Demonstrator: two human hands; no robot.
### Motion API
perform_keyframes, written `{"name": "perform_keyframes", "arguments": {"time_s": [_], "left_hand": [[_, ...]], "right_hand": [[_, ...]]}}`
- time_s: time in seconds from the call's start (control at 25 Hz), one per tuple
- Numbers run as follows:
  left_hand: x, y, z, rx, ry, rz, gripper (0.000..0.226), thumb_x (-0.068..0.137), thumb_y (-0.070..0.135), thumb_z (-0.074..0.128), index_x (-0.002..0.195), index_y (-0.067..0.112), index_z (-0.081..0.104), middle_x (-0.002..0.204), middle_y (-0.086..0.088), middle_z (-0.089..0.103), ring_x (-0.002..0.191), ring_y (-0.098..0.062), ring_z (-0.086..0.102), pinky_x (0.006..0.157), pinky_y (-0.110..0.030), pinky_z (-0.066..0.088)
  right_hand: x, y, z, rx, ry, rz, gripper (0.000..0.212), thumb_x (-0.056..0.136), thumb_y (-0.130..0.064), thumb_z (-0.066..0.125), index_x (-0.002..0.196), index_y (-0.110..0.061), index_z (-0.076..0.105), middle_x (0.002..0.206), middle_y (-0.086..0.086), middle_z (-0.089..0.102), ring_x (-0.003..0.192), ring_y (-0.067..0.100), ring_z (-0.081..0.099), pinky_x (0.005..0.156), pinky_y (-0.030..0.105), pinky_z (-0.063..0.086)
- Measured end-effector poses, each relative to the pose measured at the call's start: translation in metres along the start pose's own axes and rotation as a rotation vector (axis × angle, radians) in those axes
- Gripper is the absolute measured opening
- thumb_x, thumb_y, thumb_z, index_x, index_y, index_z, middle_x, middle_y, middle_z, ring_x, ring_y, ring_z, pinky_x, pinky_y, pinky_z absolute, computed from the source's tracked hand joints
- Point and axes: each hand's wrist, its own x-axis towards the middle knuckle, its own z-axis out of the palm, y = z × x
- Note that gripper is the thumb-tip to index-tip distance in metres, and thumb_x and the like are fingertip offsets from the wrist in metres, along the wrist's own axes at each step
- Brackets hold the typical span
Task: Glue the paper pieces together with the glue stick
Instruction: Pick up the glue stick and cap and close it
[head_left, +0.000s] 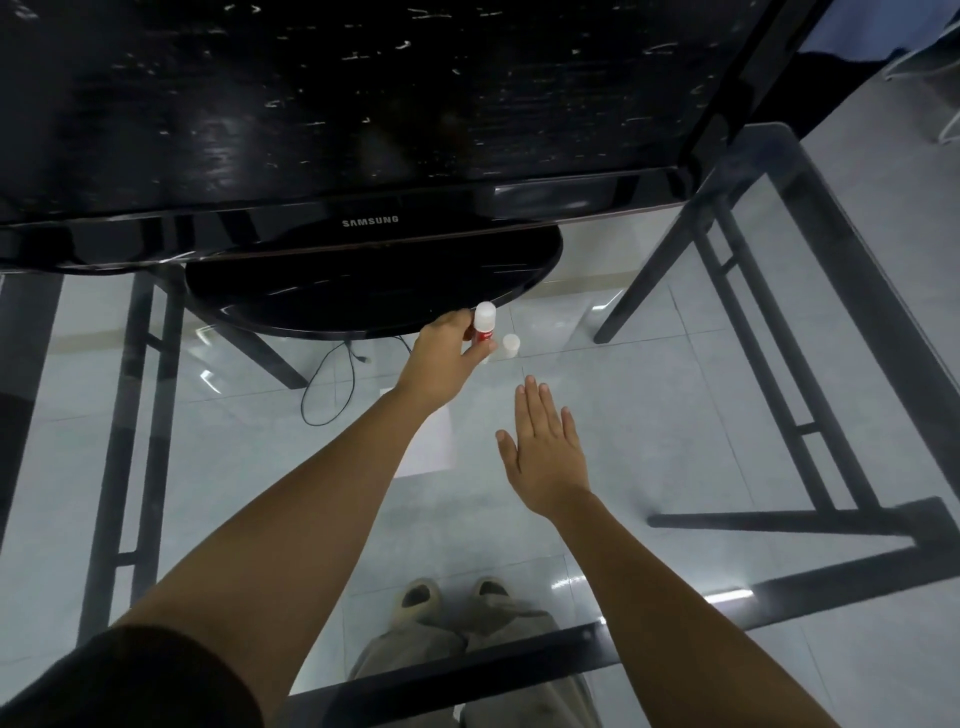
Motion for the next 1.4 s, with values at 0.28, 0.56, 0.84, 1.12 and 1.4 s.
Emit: {"name": "perform_keyframes", "arguments": {"time_s": [0.28,0.56,0.84,1.12,1.4], "left_hand": [[-0.044,-0.009,-0.036,-0.350,-0.108,-0.142,0.048,0.095,0.028,0.045,0.140,0.021,0.030,0.115,-0.005,0.044,0.099,-0.017,0.055,0.085,-0.031,0.048],[-0.098,-0.018,-0.040,-0.831,0.014,-0.373,0.011,0.091,0.021,0.056,0.099,0.021,0.050,0.112,0.003,0.057,0.106,-0.013,0.060,0.085,-0.030,0.052],[-0.110,-0.011,-0.051,-0.682,-0.003,-0.334,0.018,0.093,0.039,0.048,0.105,0.027,0.054,0.104,0.012,0.066,0.096,-0.005,0.061,0.074,-0.026,0.044],[-0.116,-0.002,-0.055,-0.574,-0.014,-0.201,0.007,0.091,0.039,0.051,0.097,0.042,0.053,0.098,0.015,0.063,0.087,0.005,0.058,0.074,-0.021,0.044],[-0.122,-0.003,-0.058,-1.119,-0.075,-0.607,0.033,0.094,0.041,0.044,0.107,0.015,0.059,0.078,-0.005,0.071,0.071,-0.014,0.067,0.068,-0.023,0.054]], "right_hand": [[-0.001,-0.001,-0.034,0.377,0.241,0.001,0.052,0.097,-0.034,0.039,0.141,-0.009,0.030,0.148,0.011,0.035,0.138,0.025,0.028,0.114,0.038,0.018],[0.005,-0.025,-0.069,0.711,0.269,0.040,0.030,0.093,-0.030,0.051,0.116,-0.014,0.061,0.117,0.007,0.061,0.110,0.022,0.053,0.094,0.032,0.043],[0.002,-0.062,-0.085,0.993,0.055,0.062,0.034,0.087,-0.045,0.055,0.111,-0.023,0.065,0.106,-0.011,0.063,0.096,0.006,0.056,0.076,0.009,0.038],[0.002,-0.074,-0.096,1.274,0.000,0.164,0.021,0.080,-0.044,0.067,0.090,-0.027,0.073,0.091,-0.013,0.071,0.090,-0.002,0.063,0.075,0.013,0.041],[-0.004,-0.076,-0.097,1.346,0.050,0.181,0.013,0.083,-0.040,0.064,0.085,-0.030,0.071,0.077,-0.018,0.068,0.077,-0.012,0.060,0.066,0.008,0.040]]}}
